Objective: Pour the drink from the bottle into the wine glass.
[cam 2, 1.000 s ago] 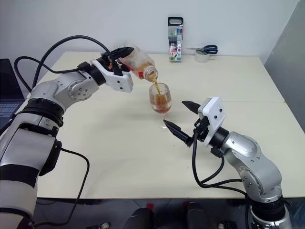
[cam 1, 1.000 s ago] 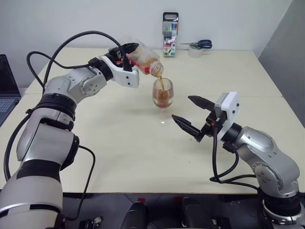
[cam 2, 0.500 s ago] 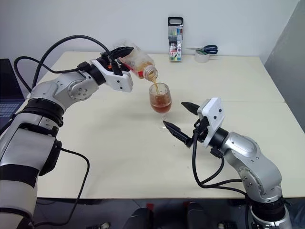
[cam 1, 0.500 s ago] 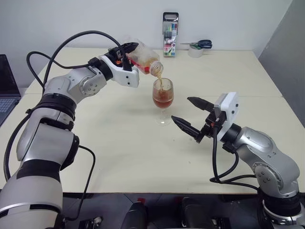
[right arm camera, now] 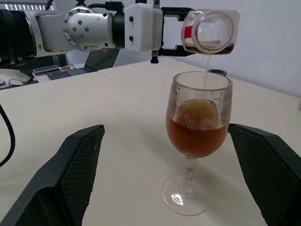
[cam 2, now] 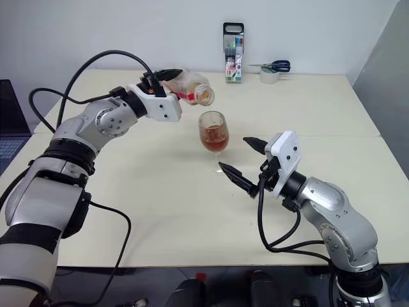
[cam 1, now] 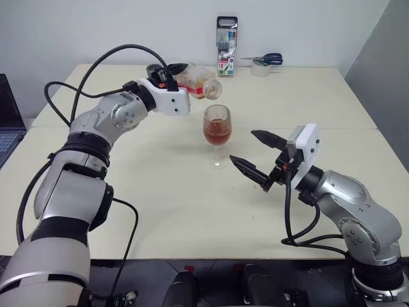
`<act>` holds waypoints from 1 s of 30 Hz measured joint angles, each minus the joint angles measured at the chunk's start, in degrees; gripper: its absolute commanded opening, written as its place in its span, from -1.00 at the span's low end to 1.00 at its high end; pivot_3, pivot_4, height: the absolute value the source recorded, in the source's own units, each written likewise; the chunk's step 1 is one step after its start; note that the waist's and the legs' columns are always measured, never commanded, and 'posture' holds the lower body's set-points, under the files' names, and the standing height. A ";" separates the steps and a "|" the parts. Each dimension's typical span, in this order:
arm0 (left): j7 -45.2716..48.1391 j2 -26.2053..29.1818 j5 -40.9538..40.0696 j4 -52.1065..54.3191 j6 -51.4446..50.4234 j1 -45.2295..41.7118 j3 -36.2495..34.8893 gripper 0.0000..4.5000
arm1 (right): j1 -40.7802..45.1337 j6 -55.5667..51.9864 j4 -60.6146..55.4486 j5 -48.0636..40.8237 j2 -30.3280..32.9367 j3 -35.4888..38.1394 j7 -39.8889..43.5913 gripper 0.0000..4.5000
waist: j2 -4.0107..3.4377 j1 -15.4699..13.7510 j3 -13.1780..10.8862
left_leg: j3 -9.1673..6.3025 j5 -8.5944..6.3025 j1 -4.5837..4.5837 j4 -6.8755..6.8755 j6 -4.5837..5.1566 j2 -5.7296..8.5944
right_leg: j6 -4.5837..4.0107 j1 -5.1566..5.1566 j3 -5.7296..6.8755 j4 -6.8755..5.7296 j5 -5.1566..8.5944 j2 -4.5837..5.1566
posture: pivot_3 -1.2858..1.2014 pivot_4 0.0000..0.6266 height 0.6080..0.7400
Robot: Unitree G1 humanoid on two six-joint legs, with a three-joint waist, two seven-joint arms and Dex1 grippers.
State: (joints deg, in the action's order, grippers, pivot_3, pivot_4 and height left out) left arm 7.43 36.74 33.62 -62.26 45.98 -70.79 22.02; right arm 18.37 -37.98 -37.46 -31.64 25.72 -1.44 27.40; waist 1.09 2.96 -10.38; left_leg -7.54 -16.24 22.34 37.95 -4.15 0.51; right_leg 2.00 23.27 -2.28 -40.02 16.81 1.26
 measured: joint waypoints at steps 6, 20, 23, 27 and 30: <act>8.16 -0.70 -8.79 5.94 -5.42 5.30 -5.26 -0.26 | 0.46 0.11 0.01 0.01 -0.06 -0.61 0.36 1.00 | -0.01 0.27 0.01 | -0.01 0.00 0.00 0.00 0.00 -0.01 | 0.00 0.01 -0.01 -0.02 0.00 0.00 | 0.03 -0.52 1.00; 19.48 -7.27 -44.97 38.61 -54.77 33.38 -30.50 -0.26 | 6.07 -0.18 5.04 4.93 1.77 -8.68 3.63 1.00 | 0.00 1.67 0.09 | -0.11 0.09 -0.09 0.03 -0.16 -0.07 | -0.01 0.00 -0.01 -0.09 -0.01 -0.02 | 0.03 -0.52 1.00; 17.92 -8.26 -47.27 40.21 -58.18 38.19 -33.54 -0.26 | 6.95 -0.52 6.69 5.85 1.64 -10.06 3.97 1.00 | 0.01 1.58 0.10 | -0.12 0.09 -0.05 0.07 -0.16 -0.06 | -0.02 0.00 -0.01 -0.09 -0.01 0.00 | 0.03 -0.52 1.00; 16.99 -9.53 -49.45 42.19 -58.45 41.18 -36.09 -0.26 | 8.89 -0.57 7.20 5.82 0.70 -11.34 5.23 1.00 | 0.06 1.01 0.13 | -0.11 0.09 -0.05 0.08 -0.16 -0.05 | -0.02 -0.01 -0.01 -0.07 -0.01 0.01 | 0.03 -0.52 1.00; 17.20 -9.86 -49.56 42.38 -57.79 42.54 -36.31 -0.26 | 9.99 -0.57 7.55 5.83 0.01 -12.22 5.93 1.00 | 0.08 0.43 0.15 | -0.09 0.09 -0.06 0.08 -0.16 -0.05 | -0.02 -0.01 -0.03 -0.06 -0.01 0.02 | 0.03 -0.52 1.00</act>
State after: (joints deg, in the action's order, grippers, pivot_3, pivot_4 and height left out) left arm 24.63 26.89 -15.94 -19.88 -11.82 -28.25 -14.29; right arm 28.37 -38.55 -29.92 -25.81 25.73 -13.66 33.34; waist 1.18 3.39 -10.23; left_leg -7.63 -16.16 22.28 38.03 -4.31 0.47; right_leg 1.98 23.26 -2.30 -40.09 16.80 1.28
